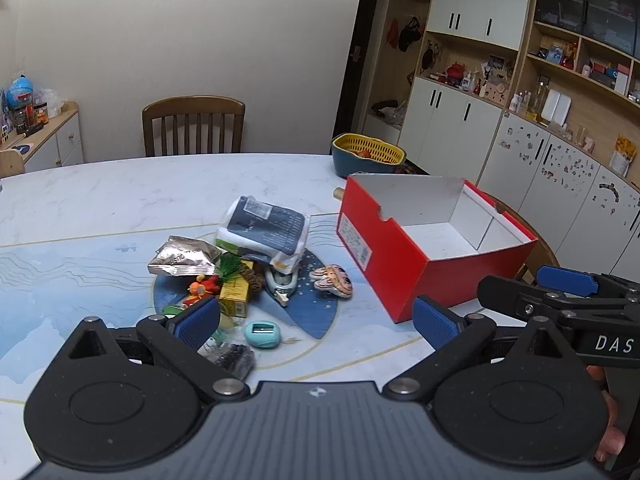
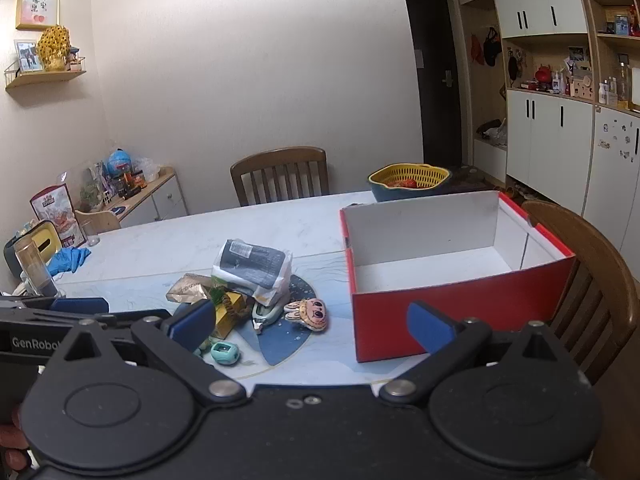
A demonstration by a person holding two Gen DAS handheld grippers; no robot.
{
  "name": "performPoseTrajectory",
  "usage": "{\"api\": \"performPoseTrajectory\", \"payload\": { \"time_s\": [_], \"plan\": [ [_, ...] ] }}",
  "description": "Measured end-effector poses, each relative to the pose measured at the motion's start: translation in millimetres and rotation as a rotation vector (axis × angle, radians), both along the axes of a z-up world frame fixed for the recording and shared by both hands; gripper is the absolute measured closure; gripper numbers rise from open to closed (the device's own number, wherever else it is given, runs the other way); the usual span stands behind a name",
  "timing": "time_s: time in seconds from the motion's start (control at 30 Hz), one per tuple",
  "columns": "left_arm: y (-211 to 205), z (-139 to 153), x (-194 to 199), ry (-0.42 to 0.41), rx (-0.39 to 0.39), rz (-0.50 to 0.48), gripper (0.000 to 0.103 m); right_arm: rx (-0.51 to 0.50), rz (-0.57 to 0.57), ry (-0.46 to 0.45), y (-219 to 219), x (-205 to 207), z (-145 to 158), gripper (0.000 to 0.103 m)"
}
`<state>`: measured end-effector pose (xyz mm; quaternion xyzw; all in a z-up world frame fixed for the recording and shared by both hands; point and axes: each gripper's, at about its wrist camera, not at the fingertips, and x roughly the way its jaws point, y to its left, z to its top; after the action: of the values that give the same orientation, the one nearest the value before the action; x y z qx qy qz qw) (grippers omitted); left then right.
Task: Organize objects
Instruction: 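Grasp the teal sharpener with the right tool while the left tool grasps the plush pouch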
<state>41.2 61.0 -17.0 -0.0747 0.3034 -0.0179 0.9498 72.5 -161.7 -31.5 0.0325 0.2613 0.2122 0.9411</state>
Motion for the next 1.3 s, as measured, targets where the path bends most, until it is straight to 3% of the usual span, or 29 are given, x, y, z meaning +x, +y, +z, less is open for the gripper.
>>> {"api": "performPoseTrajectory", "payload": {
  "time_s": [0.43,0.77,1.03,1.3],
  "plan": [
    [59,-27,28,0.068,-0.047,0.05,0.0,-0.067,0.023,0.066,43,22,-17,0.002],
    [104,-72,62,0.193,-0.045,0.051,0.001,-0.211,0.167,0.161,99,43,-55,0.008],
    [127,-101,85,0.268,-0.066,0.05,0.002,-0.264,0.198,0.216,130,71,-83,0.019],
    [142,-115,99,0.314,-0.136,0.02,0.014,-0.305,0.263,0.284,153,96,-113,0.034]
  ]
}}
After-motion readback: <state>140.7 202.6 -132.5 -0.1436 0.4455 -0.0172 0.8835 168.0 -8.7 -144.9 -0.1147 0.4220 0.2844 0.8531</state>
